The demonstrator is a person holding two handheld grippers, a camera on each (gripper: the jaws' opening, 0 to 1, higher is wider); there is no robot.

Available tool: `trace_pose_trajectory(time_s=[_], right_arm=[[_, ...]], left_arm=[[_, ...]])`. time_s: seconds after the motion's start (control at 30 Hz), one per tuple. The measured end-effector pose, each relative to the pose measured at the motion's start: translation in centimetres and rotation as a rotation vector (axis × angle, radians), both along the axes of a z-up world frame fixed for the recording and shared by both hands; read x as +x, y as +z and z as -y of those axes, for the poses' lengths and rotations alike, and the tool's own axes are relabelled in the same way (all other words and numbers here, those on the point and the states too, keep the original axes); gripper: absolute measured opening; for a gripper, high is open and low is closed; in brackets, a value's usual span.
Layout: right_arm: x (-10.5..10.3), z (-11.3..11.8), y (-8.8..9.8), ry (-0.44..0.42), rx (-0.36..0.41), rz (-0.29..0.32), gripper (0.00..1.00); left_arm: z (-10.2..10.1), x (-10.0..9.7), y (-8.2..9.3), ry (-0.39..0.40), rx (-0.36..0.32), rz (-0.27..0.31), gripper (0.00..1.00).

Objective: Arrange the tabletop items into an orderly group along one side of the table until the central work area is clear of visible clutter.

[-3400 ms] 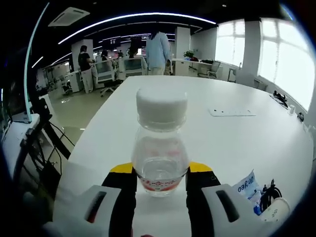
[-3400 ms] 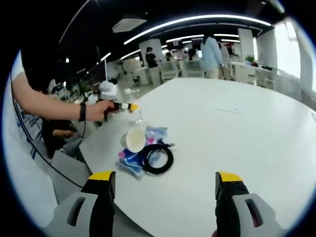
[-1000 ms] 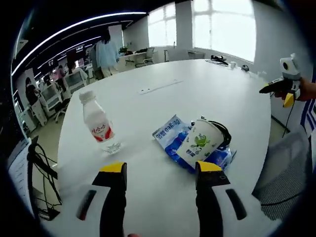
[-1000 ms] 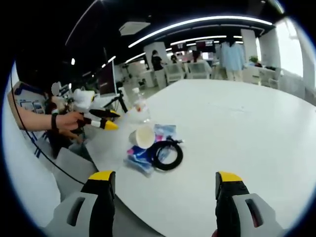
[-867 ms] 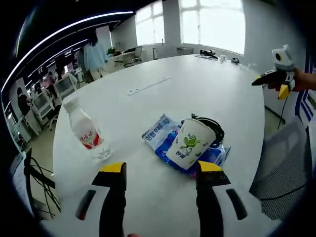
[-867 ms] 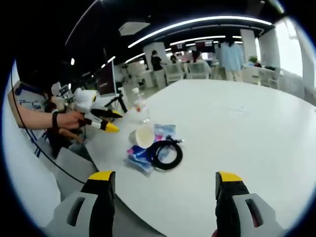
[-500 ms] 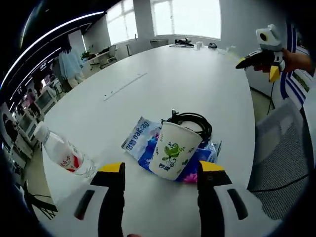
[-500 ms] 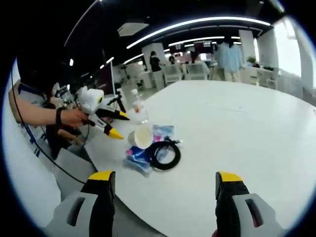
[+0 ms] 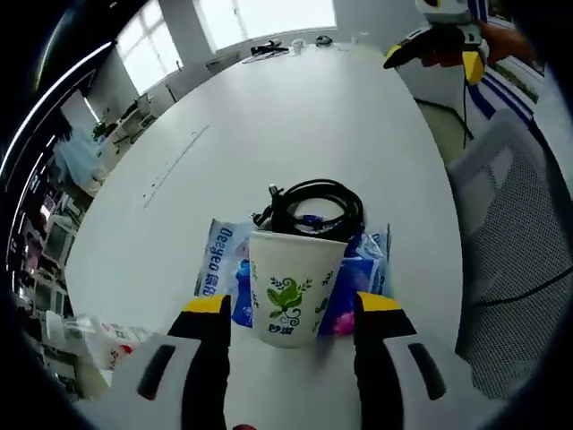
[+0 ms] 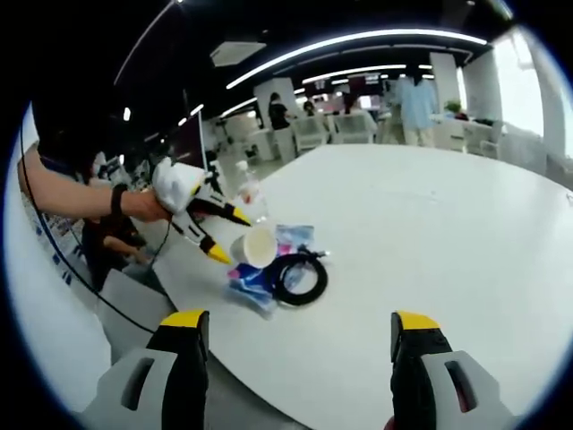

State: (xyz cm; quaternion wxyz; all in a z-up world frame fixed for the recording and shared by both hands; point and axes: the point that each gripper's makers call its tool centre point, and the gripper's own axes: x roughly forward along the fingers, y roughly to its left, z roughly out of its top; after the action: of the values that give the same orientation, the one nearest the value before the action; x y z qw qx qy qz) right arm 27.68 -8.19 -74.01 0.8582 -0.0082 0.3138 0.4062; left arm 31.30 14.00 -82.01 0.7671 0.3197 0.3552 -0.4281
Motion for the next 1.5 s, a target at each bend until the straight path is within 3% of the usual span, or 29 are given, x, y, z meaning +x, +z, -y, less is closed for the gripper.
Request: trace_pose_trajectory(time_s=[0.27, 0.33, 0.53, 0.83, 1.03, 1.5], right_arm=[[-0.6, 0.6, 0.6, -0.020, -0.005, 0.002, 0.85], [-0.5, 0.7, 0.6, -0.024, -0.004, 0.004, 0.85], [0.0, 0.7, 0.8, -0.021, -0.002, 0.014, 0.85], [-0.2, -0.2, 1.3, -0.007, 0.000, 0.023, 0.85], [-0.4, -0.7, 1.4, 0.004, 0.002, 0.023, 0.85], [-0.5, -2.0, 0.8, 0.065, 0.004, 0.014, 0.85]], left_arm=[[0.5, 0.9, -1.6, -0.040, 0.045, 0.003, 0.50], [0.6, 1.1, -1.6, -0.038, 0.039, 0.006, 0.41], [1.1, 1.5, -2.0, -0.033, 0.028, 0.001, 0.38], [0.4, 1.0, -1.5, -0.010, 0.000, -0.010, 0.36], [-0.3, 0.4, -0.8, 0.055, -0.055, -0.023, 0.36], [-1.1, -1.1, 1.1, 0.114, -0.091, -0.002, 0.36]])
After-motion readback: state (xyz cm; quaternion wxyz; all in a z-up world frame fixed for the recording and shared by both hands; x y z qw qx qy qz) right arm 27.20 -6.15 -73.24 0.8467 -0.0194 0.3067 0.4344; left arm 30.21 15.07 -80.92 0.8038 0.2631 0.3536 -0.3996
